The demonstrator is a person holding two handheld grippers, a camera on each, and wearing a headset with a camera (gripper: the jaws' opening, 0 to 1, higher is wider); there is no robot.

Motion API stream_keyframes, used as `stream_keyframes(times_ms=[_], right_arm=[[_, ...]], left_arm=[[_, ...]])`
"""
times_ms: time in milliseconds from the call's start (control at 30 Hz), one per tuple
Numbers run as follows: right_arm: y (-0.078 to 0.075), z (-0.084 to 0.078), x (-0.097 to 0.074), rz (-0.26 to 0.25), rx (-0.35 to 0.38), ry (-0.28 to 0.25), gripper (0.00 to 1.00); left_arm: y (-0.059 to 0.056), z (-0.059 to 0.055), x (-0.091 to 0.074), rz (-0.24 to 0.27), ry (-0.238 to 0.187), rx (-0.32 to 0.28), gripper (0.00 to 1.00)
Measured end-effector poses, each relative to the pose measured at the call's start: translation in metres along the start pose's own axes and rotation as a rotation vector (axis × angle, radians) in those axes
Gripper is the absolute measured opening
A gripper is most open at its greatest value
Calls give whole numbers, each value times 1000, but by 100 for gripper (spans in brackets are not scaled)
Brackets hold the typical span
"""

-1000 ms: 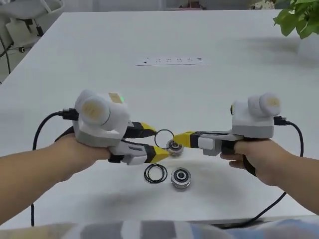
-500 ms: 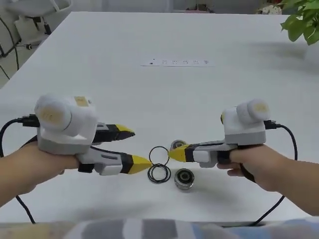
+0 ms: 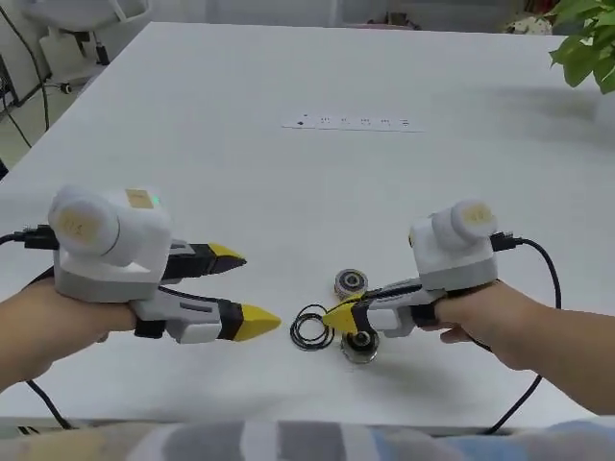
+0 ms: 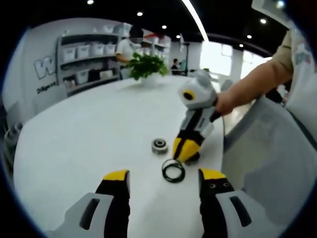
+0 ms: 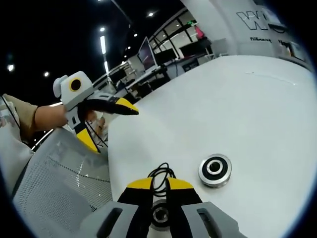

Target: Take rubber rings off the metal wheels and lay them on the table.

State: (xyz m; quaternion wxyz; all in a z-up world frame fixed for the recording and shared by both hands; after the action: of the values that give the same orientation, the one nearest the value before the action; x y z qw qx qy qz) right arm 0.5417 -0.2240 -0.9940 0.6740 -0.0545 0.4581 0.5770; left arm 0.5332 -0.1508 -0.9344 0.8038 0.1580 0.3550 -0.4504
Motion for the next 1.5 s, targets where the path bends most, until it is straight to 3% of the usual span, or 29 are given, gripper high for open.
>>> stream_keyframes(times_ms=[200, 600, 1133, 1500], right_arm=[[2, 4, -6, -17, -25, -19, 21], [5, 16, -40, -70, -57, -137, 44], [4, 1, -92, -194, -130, -222, 74], [0, -27, -115, -262, -156, -209, 86]], left_arm=[[-2, 2, -2, 2, 3, 3, 57], [-5, 10, -16, 17, -24, -8, 61], [-11, 11, -35, 51, -59, -46, 69], [-16, 9, -42, 69, -68, -47, 78]])
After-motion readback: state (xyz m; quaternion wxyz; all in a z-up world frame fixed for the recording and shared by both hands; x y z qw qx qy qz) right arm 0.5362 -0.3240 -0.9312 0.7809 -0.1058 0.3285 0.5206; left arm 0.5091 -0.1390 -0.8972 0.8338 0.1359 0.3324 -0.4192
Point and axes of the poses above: the centre of the closed fingertips' face, and the gripper's own axes: x roughly forward along the fingers, y roughly to its left, z roughly out of its top, the point moved 1 cm from there along -x, roughly backward along the fingers, and after that the axes turned 15 degrees about y, right-handed, at the moved point
